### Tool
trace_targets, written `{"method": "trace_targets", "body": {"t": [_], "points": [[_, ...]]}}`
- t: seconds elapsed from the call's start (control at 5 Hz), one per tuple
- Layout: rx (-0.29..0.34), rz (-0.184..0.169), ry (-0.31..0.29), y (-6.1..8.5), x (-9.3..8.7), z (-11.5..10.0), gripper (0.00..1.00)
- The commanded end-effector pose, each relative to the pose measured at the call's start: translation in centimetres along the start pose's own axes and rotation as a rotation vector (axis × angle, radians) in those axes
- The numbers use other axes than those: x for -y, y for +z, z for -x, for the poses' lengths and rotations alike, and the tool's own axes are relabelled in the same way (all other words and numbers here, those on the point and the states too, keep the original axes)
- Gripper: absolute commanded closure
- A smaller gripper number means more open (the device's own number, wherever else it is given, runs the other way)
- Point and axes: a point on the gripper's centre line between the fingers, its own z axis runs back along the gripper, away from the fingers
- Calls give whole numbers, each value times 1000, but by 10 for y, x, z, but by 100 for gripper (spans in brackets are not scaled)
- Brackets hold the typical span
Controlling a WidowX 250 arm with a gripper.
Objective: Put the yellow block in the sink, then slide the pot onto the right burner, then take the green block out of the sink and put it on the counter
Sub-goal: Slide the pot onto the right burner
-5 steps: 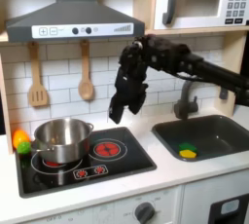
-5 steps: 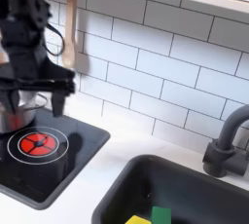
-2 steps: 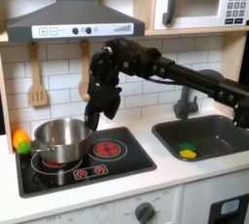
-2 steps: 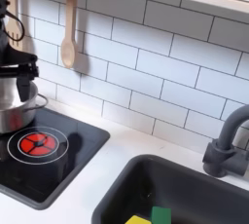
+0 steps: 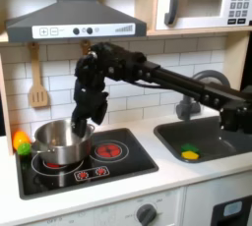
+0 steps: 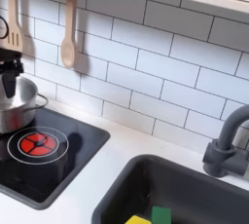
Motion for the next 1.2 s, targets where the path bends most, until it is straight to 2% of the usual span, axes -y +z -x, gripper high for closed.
{"method": "trace_targets", "body": {"t": [0.0,0.2,0.6,0.8,1.0], "points": [[-4,-8,49,-9,-19,-18,0],[-13,-14,59,-15,-24,-23,0],[-84,-13,45,-37,-18,-20,0],[-109,-13,54,-46,-20,-18,0],[-97,-18,61,-42,-21,-19,0]]}}
